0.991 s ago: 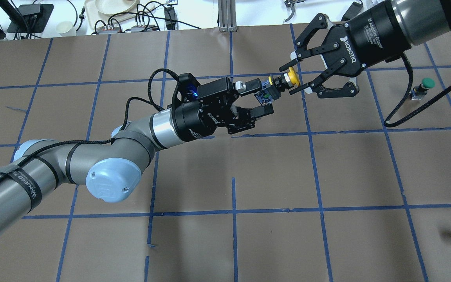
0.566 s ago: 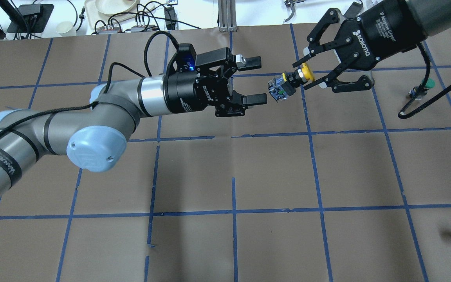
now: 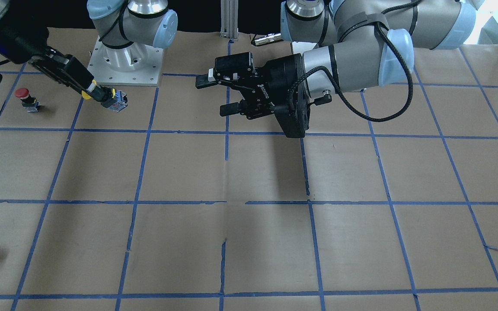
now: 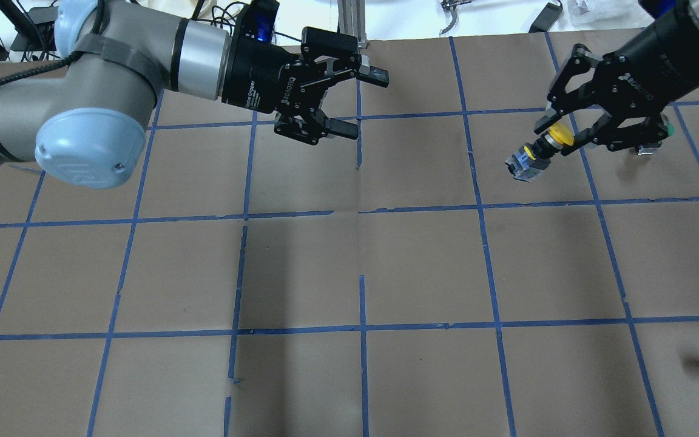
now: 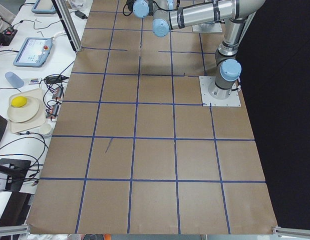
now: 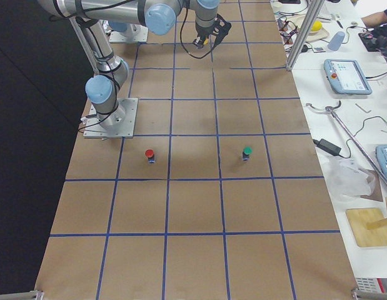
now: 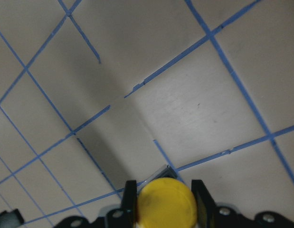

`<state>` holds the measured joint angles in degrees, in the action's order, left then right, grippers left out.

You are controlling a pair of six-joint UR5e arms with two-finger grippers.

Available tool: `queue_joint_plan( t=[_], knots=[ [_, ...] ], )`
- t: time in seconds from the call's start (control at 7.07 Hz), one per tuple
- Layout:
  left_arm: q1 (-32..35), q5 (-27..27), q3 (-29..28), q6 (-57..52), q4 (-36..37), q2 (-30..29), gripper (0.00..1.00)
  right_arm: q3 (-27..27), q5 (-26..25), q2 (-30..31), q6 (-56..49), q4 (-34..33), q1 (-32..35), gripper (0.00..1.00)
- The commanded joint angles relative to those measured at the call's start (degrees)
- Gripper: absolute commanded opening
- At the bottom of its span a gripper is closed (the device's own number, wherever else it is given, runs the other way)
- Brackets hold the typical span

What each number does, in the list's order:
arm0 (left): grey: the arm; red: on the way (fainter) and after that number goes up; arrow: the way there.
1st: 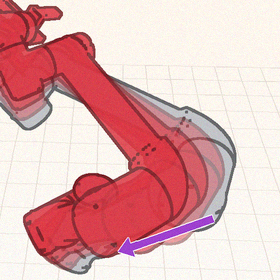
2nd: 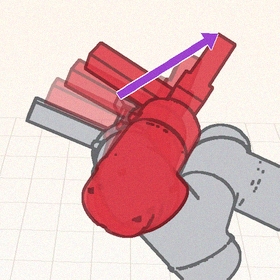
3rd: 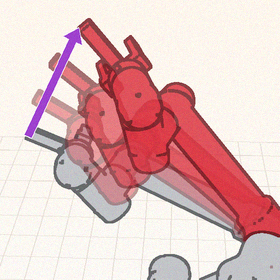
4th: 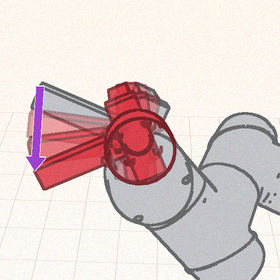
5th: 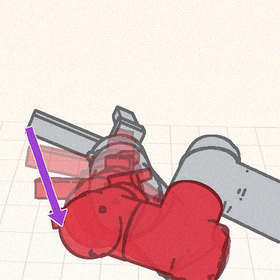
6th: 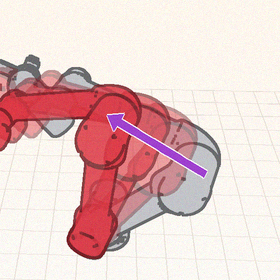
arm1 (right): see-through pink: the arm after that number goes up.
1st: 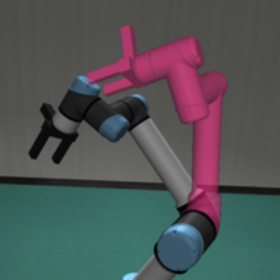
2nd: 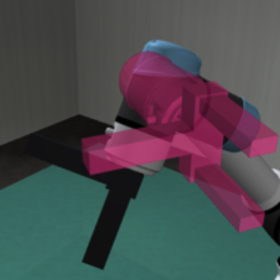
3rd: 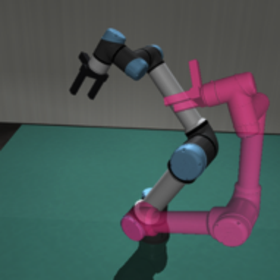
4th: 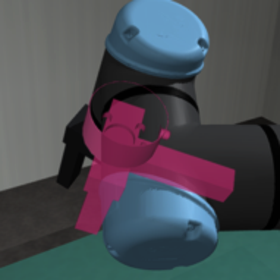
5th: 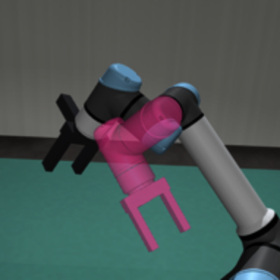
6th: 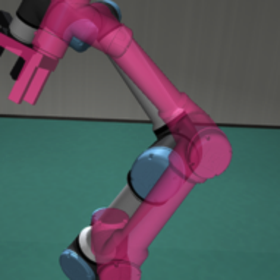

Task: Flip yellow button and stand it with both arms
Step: 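Open the left gripper and withdraw it while the right gripper carries the button away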

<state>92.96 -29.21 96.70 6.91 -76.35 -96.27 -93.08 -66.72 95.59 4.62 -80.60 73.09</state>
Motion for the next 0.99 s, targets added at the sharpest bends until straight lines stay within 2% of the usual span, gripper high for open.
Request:
queue_joint_plan(
  t=[0.0,0.14,0.42,0.57,0.71,0.85],
  knots=[
    [0.55,-18.51,-6.15,1.79,-6.13,0.55,1.00,-0.35,-9.89,0.56,-21.07,-1.48,-1.19,0.21],
    [0.55,-31.13,-8.17,1.71,-9.05,1.42,1.00,-2.44,-10.62,0.56,-27.76,-4.01,-3.46,0.21],
    [0.55,-48.56,-7.76,1.62,-12.41,4.41,1.00,-7.27,-10.63,1.00,-38.69,-8.33,-8.38,0.22],
    [0.55,-55.18,-7.93,1.27,-12.33,5.12,1.00,-7.73,-10.71,1.00,-42.03,-9.39,-9.71,0.21],
    [0.55,-60.47,-7.14,0.83,-11.72,4.60,1.00,-8.34,-14.11,0.65,-41.11,-9.75,-12.51,0.21],
    [0.55,-60.87,-6.96,0.13,-11.54,4.68,1.00,-10.35,-17.88,0.39,-36.92,-11.06,-17.32,0.21]
  ],
)
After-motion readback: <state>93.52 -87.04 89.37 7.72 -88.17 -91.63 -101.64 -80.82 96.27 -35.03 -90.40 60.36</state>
